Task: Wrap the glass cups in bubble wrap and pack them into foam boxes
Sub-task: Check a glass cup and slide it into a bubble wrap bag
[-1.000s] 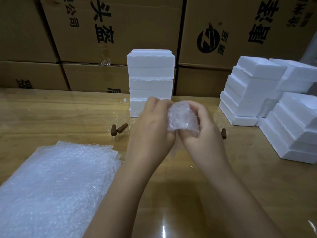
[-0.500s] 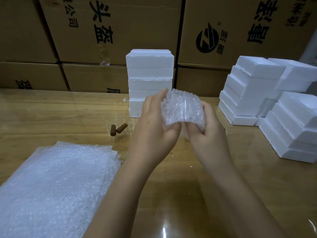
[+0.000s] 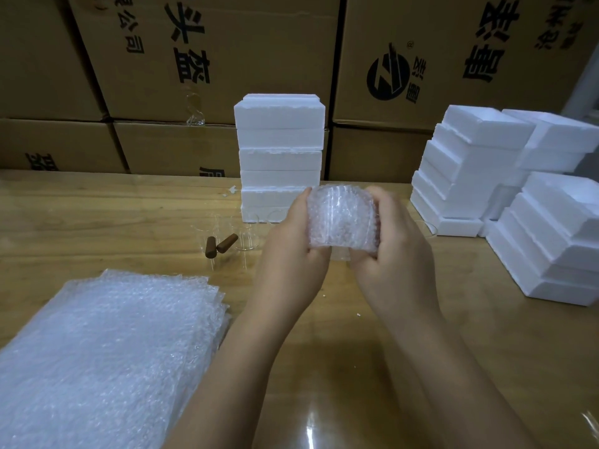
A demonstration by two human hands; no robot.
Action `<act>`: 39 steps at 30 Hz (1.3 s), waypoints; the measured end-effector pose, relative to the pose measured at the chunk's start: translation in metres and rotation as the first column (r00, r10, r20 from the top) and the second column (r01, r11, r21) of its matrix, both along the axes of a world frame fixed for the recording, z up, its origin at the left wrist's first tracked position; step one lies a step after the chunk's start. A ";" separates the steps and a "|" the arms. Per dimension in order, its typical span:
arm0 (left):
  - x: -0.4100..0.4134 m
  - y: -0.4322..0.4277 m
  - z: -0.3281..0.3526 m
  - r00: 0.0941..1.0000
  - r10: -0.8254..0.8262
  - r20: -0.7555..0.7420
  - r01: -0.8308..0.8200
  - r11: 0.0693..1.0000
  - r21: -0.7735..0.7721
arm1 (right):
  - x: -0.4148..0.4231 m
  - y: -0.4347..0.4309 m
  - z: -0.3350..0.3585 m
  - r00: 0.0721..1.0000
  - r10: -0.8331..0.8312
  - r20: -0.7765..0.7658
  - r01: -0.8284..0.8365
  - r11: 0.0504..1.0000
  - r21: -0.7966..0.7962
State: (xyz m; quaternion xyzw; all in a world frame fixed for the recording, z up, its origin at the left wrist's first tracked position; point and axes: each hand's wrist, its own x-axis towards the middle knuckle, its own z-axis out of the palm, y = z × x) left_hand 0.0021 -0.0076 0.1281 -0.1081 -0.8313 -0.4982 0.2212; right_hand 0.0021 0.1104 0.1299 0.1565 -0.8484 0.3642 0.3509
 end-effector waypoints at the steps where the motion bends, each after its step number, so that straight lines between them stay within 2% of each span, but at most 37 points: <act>1: 0.001 -0.001 0.001 1.000 0.003 0.012 -0.003 1.000 0.004 | 0.000 0.000 0.000 1.000 0.004 0.004 -0.004 1.000 0.006; 6: 0.002 0.000 0.005 0.990 0.073 0.122 -0.069 0.997 -0.032 | 0.002 -0.005 0.002 1.000 -0.016 -0.023 0.017 0.999 0.027; 9: 0.004 0.003 0.003 0.983 0.118 0.138 -0.120 0.993 0.003 | 0.008 -0.008 0.004 0.990 -0.118 -0.083 0.128 0.984 0.124; 13: 0.002 0.001 0.000 0.970 0.168 0.176 -0.171 0.985 0.002 | 0.009 -0.007 0.005 0.989 -0.142 -0.039 0.146 0.970 0.195; 15: 0.001 -0.002 0.000 0.961 0.219 0.166 -0.212 0.976 -0.056 | 0.009 -0.007 0.003 0.993 -0.120 -0.004 0.118 0.972 0.202; 19: 0.001 0.001 -0.001 0.955 0.271 0.117 -0.242 0.946 -0.217 | 0.011 -0.009 0.005 0.982 -0.190 -0.024 0.191 0.967 0.170; 23: 0.003 0.011 -0.003 0.957 0.287 0.035 -0.262 0.913 -0.312 | 0.005 0.000 0.004 0.976 -0.217 0.006 0.214 0.968 0.131; 25: 0.006 0.012 -0.002 0.969 0.249 -0.014 -0.232 0.880 -0.416 | 0.001 0.008 0.003 0.976 -0.205 0.080 0.193 0.972 0.132; 27: 0.008 0.005 0.000 0.982 0.180 -0.061 -0.183 0.809 -0.558 | -0.004 0.016 0.005 0.960 -0.167 0.226 0.149 0.984 0.094; 29: 0.008 -0.005 -0.001 0.999 0.042 0.026 -0.016 0.777 -0.630 | -0.009 0.023 0.009 0.927 -0.093 0.363 0.101 0.995 -0.004; 31: 0.011 -0.012 0.004 0.994 -0.109 0.032 0.106 0.786 -0.609 | -0.009 0.027 0.014 0.892 -0.035 0.452 0.070 0.996 -0.062; 34: 0.015 -0.012 0.011 0.956 -0.248 -0.158 0.107 0.794 -0.599 | -0.002 0.025 0.022 0.787 0.072 0.612 -0.073 0.997 -0.023; 37: 0.020 -0.006 0.015 0.906 -0.343 -0.247 0.158 0.817 -0.555 | 0.004 0.020 0.029 0.681 0.164 0.713 -0.237 0.972 0.003; 39: 0.024 -0.004 0.017 0.880 -0.358 -0.312 0.174 0.854 -0.490 | 0.010 0.021 0.033 0.645 0.257 0.719 -0.296 0.952 -0.076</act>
